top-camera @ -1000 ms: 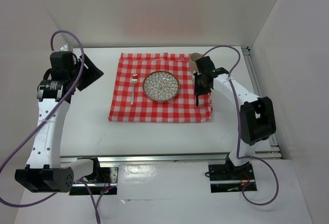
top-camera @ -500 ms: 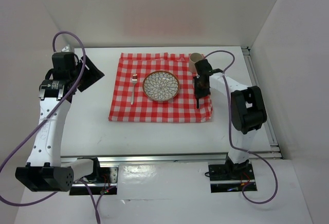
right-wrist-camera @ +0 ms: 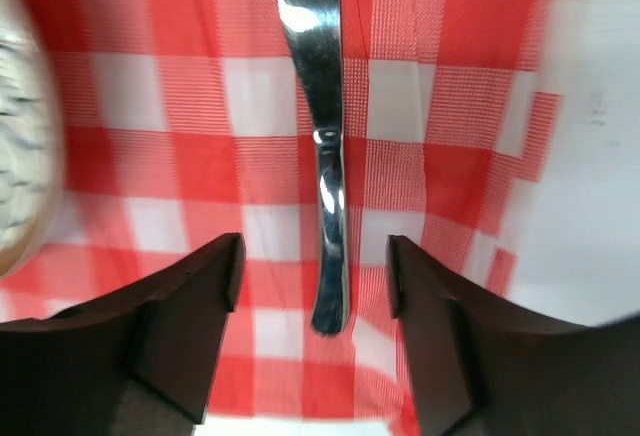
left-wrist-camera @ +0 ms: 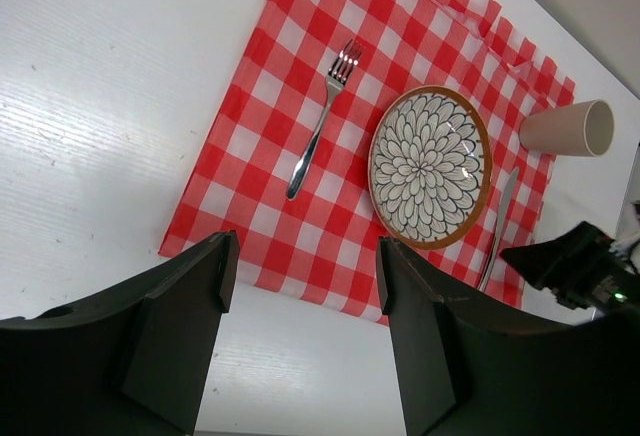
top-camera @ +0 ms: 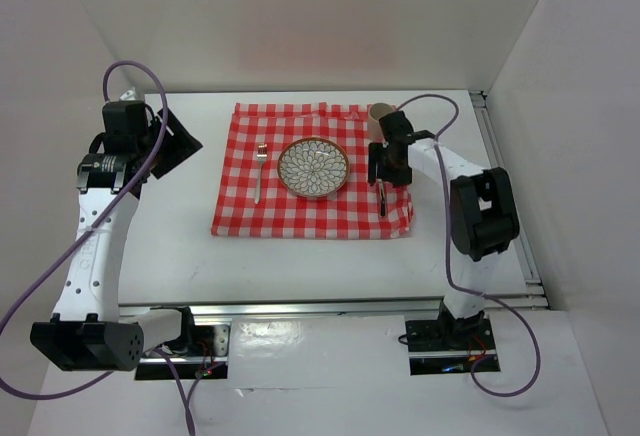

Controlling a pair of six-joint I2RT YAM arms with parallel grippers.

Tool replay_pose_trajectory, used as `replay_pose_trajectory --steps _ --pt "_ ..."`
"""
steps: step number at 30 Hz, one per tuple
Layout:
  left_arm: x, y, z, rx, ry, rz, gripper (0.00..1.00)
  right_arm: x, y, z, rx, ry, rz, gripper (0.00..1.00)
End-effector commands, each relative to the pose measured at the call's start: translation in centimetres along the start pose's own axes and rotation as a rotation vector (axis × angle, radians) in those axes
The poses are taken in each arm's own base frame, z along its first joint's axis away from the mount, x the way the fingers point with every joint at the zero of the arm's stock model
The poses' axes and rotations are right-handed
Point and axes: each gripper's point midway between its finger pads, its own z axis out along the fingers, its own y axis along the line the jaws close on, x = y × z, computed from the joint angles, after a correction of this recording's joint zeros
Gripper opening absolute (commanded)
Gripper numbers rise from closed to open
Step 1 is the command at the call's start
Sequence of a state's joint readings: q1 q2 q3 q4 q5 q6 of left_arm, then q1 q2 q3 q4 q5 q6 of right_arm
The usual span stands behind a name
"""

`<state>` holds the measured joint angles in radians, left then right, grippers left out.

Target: Set the dinner table for one person

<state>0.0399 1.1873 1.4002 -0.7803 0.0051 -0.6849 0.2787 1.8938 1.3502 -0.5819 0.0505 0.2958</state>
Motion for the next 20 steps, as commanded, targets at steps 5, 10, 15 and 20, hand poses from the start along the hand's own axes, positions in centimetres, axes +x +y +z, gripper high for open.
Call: replay_pose_trajectory --steps 5,10,15,20 --pt "-1.3 -1.3 -1.3 0.062 -0.05 0.005 0.74 -7.7 -1.9 -15.4 0.079 -0.457 0.134 0.97" --pt "-1.0 -1.1 -1.2 0.056 -0.043 0.014 0.74 -5.1 -5.8 -19.0 0.097 -0.518 0.258 1.0" --pt "0.5 -1.1 -0.4 0.09 0.009 0.034 0.74 -0.6 -9.2 -18.9 0.195 -0.42 0.369 1.0" --pt "1.7 -0.5 0.7 0.081 0.059 0.051 0.74 0.6 -9.9 -20.2 0.215 -0.436 0.359 1.0"
